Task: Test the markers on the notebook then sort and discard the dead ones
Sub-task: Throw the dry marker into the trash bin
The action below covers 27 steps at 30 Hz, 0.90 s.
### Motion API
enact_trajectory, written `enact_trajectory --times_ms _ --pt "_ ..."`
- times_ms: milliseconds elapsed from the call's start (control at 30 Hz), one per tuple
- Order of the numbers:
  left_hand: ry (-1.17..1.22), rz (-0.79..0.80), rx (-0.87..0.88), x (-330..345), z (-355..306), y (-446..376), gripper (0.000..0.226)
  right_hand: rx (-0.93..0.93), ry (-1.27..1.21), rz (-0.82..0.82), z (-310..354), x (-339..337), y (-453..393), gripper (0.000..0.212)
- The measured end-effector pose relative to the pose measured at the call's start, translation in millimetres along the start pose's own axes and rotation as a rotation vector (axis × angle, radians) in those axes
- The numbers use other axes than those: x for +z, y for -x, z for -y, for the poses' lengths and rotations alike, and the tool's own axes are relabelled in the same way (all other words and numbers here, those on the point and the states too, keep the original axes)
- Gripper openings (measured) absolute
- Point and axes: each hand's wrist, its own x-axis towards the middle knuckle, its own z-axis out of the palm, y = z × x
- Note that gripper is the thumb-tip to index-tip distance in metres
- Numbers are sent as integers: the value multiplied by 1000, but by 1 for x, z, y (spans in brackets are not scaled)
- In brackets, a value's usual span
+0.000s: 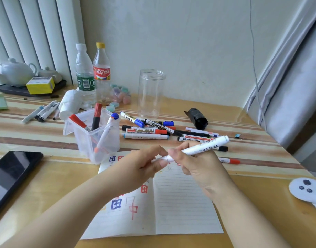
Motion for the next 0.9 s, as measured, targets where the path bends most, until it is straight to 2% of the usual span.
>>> enact_trajectory --times_ms 67,167,267,467,600,767,900 --pt "-46 -27 -8 -2 2 0 10 49 -44 -15 2 -1 0 37" --pt "-81 -5 -28 -4 0 -1 18 46 -58 -73 4 1 -2 28" --pt "-87 17 -31 -5 -3 -2 22 5 -42 -131 9 0 -6 34" --pt "-102 -60 56 -9 -13 -15 19 -45 -205 -136 16 -5 -16 38" --pt "-97 -89 89 -3 -10 -24 18 -66 -219 -167 12 -8 -21 37" --pt "27 -89 8 3 3 -24 15 2 -258 -145 -4 -6 -26 31" --pt "17 -147 -17 2 13 -22 11 69 -302 -96 -12 -7 -30 29"
